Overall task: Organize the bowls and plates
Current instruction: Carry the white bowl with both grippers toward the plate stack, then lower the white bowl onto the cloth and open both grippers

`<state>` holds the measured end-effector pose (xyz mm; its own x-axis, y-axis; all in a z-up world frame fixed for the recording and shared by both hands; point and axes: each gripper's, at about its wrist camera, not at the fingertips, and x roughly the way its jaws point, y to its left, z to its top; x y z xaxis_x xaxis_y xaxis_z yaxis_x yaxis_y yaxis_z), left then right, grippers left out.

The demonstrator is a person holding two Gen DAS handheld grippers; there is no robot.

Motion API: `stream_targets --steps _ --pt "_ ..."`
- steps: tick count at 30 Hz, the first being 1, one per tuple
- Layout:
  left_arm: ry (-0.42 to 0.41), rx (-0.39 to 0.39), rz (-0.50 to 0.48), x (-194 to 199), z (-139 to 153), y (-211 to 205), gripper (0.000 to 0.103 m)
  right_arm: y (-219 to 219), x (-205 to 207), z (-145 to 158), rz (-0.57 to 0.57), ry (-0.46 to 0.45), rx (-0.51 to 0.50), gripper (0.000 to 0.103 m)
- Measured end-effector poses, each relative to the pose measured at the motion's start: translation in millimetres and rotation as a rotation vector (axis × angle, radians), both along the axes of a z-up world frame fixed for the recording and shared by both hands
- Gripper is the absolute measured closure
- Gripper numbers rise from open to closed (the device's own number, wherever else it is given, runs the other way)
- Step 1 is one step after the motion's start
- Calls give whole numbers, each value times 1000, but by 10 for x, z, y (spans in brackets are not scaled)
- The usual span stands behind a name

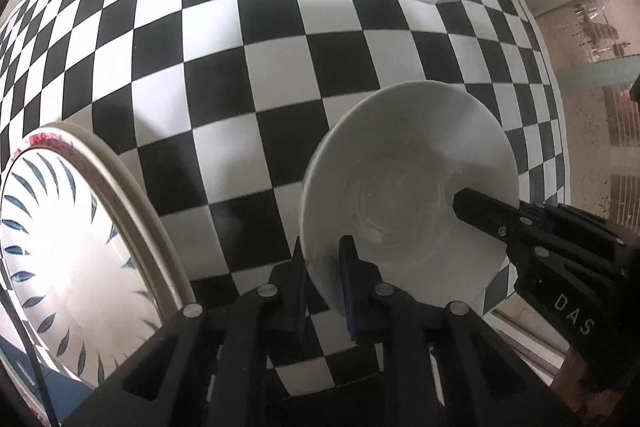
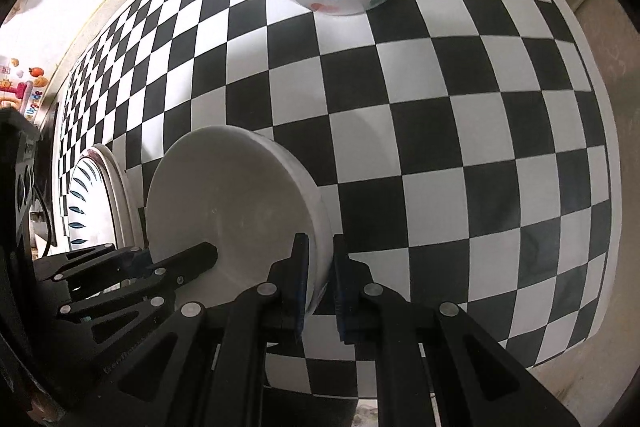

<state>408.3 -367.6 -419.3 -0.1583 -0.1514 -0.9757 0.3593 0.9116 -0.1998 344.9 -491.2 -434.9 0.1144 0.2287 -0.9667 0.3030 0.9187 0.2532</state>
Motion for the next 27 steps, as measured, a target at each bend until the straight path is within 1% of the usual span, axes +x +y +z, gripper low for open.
stream_targets --steps 5,9,11,12,14,15,17,18,19,20,22,23,26,27 --pt "5 43 -21 -104 142 -57 87 -66 -28 96 -26 -1 11 90" --pt "-29 59 -50 -180 351 -102 87 -69 -76 219 -30 -8 7 90" --pt "-60 59 -59 -191 480 -123 86 -73 -102 315 -25 -13 -5 90" --pt "-73 58 -58 -191 532 -129 83 -77 -108 368 -23 -19 -15 90" --pt "-126 61 -55 -155 677 -134 80 -101 -116 461 -25 -29 -38 90" --pt "-156 66 -57 -149 729 -142 80 -126 -108 514 -31 -32 -54 88" --pt "-199 72 -66 -79 811 -188 80 -248 -115 611 -52 -43 -51 71" --pt "-212 68 -74 -28 848 -229 79 -302 -105 649 -67 -56 -40 49" --pt "-218 65 -78 22 859 -260 79 -358 -86 691 -85 -74 -33 32" --pt "-225 59 -72 90 883 -287 78 -419 -57 735 -99 -91 -34 28" --pt "-233 33 -47 270 905 -315 67 -529 12 778 -118 -103 -43 28" --pt "-237 21 -32 394 927 -317 60 -594 63 786 -132 -109 -38 28" --pt "-243 -10 32 726 905 -349 51 -782 224 781 -158 -122 -26 28" --pt "-242 -15 47 838 886 -388 51 -855 308 760 -168 -126 -30 28"
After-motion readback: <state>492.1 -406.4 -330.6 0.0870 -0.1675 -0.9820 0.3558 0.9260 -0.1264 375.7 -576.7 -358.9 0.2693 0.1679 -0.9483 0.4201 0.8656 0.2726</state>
